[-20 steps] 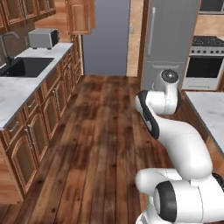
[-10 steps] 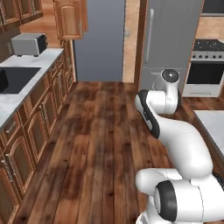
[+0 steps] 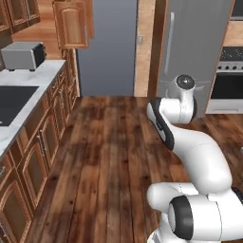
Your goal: Retrieve the tupperware and aluminum foil from the cabinet and place them on the dining counter near the plate with fish and shrimp to prepare for storing leftovers.
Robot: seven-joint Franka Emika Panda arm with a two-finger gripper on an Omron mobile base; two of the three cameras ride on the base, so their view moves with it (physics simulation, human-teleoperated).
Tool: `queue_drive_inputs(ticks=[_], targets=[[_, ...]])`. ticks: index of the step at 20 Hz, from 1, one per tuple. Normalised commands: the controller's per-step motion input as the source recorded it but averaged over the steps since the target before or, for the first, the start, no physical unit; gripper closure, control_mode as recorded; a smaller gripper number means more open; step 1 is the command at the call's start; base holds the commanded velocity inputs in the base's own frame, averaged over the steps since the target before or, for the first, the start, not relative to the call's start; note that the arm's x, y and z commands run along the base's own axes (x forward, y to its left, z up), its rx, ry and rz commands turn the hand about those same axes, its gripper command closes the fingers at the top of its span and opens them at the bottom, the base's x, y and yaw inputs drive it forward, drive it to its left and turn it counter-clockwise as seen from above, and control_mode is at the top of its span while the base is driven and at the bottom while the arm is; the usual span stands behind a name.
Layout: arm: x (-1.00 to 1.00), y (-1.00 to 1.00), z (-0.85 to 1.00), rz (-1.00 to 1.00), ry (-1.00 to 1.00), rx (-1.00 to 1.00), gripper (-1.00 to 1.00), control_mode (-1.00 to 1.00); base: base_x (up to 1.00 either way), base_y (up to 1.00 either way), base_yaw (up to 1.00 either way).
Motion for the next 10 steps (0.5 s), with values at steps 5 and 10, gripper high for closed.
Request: queue_drive_inputs(ticks=[5, 10], targets=[[0.00, 0.00, 0.00, 0.00, 0.00, 0.00, -1.00, 1.00, 1.00, 0.43, -0.10], [0.00, 0.00, 0.00, 0.00, 0.00, 0.00, -1.00, 1.00, 1.00, 0.41, -0.11]])
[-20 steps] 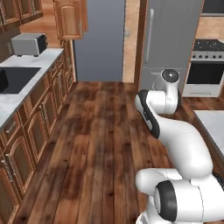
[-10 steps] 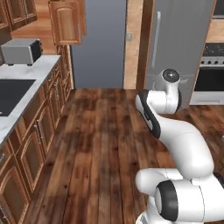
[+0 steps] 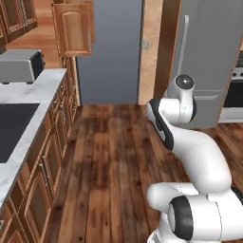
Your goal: Retrieve the tupperware and aluminum foil from the cabinet and place them on the dining counter near the plate with fish and shrimp to prepare for storing leftovers.
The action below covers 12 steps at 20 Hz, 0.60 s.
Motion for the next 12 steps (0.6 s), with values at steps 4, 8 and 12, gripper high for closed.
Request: queue_drive_inputs(ticks=[4, 8, 12], targets=[[0.00, 0.00, 0.00, 0.00, 0.00, 0.00, -1.00, 1.00, 1.00, 0.32, -0.09], [0.00, 0.00, 0.00, 0.00, 0.00, 0.00, -1.00, 1.00, 1.00, 0.19, -0.06], [0.00, 0.00, 0.00, 0.00, 0.00, 0.00, -1.00, 1.00, 1.00, 0.03, -0.03]])
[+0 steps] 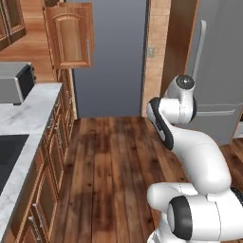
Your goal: Retrieve the tupperware and aluminum foil from the cabinet and place them on the dining counter near the plate with fish and shrimp to prepare for storing leftovers.
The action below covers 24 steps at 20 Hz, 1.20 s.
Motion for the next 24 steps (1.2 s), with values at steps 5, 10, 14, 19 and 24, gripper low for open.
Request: queue_drive_inputs(ticks=[5, 10, 14, 19, 24], targets=[[0.00, 0.00, 0.00, 0.00, 0.00, 0.00, -1.00, 1.00, 1.00, 0.00, 0.00], [0.00, 0.00, 0.00, 0.00, 0.00, 0.00, -1.00, 1.00, 1.00, 0.00, 0.00], [0.00, 0.00, 0.00, 0.00, 0.00, 0.00, -1.00, 1.00, 1.00, 0.00, 0.05], [0.00, 0.00, 0.00, 0.00, 0.00, 0.00, -1.00, 1.00, 1.00, 0.00, 0.29], [0.00, 0.00, 0.00, 0.00, 0.00, 0.00, -1.00, 1.00, 1.00, -0.08, 0.41]])
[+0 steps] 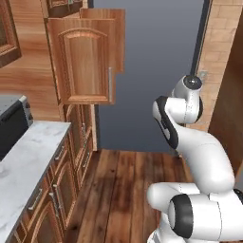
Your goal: Retrieve the tupperware and aluminum foil from the cabinet and place them on the dining counter near the plate with fish and shrimp to prepare for storing leftovers.
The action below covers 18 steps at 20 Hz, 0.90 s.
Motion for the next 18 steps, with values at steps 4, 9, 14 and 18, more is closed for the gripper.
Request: queue_drive_inputs(ticks=[4, 9, 14, 18], targets=[[0.00, 0.00, 0.00, 0.00, 0.00, 0.00, -1.00, 1.00, 1.00, -0.38, 0.46], [0.00, 0.00, 0.00, 0.00, 0.00, 0.00, -1.00, 1.00, 1.00, -0.44, 0.48], [0.00, 0.00, 0.00, 0.00, 0.00, 0.00, -1.00, 1.00, 0.79, -0.76, 0.45], [0.00, 0.00, 0.00, 0.00, 0.00, 0.00, -1.00, 1.00, 0.28, -0.79, 0.45]])
